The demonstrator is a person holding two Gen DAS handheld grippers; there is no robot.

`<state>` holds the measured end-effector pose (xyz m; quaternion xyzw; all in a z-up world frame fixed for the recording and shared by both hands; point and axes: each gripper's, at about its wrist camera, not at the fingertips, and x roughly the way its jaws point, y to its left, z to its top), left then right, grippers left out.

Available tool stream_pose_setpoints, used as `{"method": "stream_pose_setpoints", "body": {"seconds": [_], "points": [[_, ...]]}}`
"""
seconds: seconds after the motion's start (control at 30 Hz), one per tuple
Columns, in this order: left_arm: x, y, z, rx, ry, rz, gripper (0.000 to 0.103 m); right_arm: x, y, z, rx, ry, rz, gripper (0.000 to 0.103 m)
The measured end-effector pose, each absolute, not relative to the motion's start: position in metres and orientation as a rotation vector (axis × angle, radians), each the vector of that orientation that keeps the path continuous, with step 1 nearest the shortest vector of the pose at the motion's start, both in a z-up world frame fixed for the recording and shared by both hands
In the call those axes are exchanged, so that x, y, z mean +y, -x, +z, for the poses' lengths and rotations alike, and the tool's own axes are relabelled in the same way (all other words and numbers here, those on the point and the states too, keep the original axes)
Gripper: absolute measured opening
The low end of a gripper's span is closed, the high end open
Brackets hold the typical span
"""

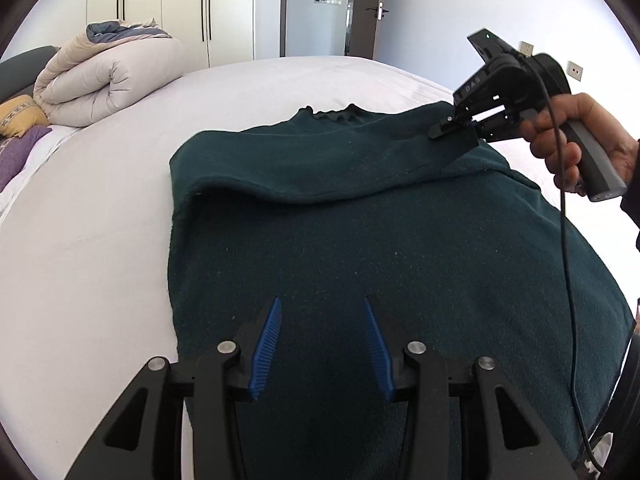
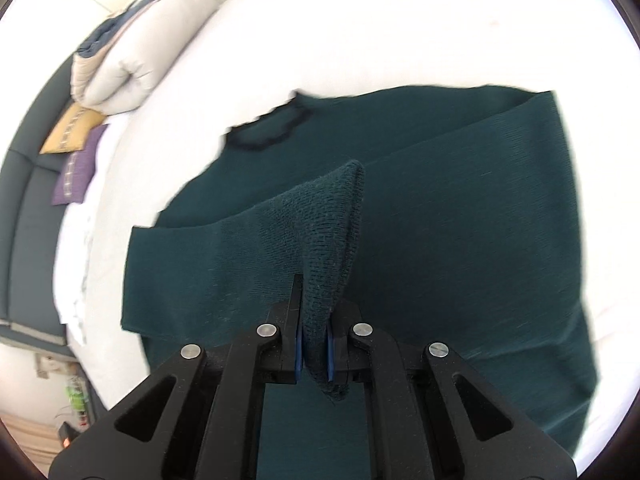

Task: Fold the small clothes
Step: 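Fold the held sleeve across the sweater body and open the right gripper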

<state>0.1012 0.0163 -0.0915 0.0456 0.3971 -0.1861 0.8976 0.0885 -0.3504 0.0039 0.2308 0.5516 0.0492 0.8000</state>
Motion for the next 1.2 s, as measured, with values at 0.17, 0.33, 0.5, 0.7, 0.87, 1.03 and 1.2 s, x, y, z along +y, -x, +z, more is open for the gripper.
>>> {"method": "stream_pose_setpoints", "body": {"seconds": [0.17, 0.33, 0.5, 0.7, 0.87, 1.03, 1.2], "points": [[0.059, -0.120, -0.072, 0.807, 0.030, -0.324, 0.045, -0.385, -0.090, -0.012, 1.188, -0.486, 0.043, 0.007], [0.101, -0.158, -0.042, 0.766, 0.124, -0.262, 0.044, -0.385, -0.104, -0.020, 1.181, -0.451, 0.027, 0.007], [0.110, -0.207, -0.022, 0.758, 0.179, -0.269, 0.038, -0.399, -0.093, -0.026, 1.173, -0.398, 0.021, 0.007], [0.086, -0.250, -0.030, 0.800, 0.200, -0.303, 0.030, -0.399, -0.104, -0.023, 1.173, -0.346, 0.008, 0.007], [0.080, -0.257, -0.046, 0.842, 0.215, -0.311, 0.030, -0.404, -0.103, -0.026, 1.173, -0.344, 0.024, 0.007], [0.081, -0.282, -0.065, 0.900, 0.220, -0.300, 0.023, -0.407, -0.095, -0.028, 1.160, -0.381, 0.043, 0.007], [0.077, -0.313, -0.089, 0.974, 0.258, -0.340, 0.017, -0.415, -0.087, -0.030, 1.154, -0.481, 0.048, 0.007]]}}
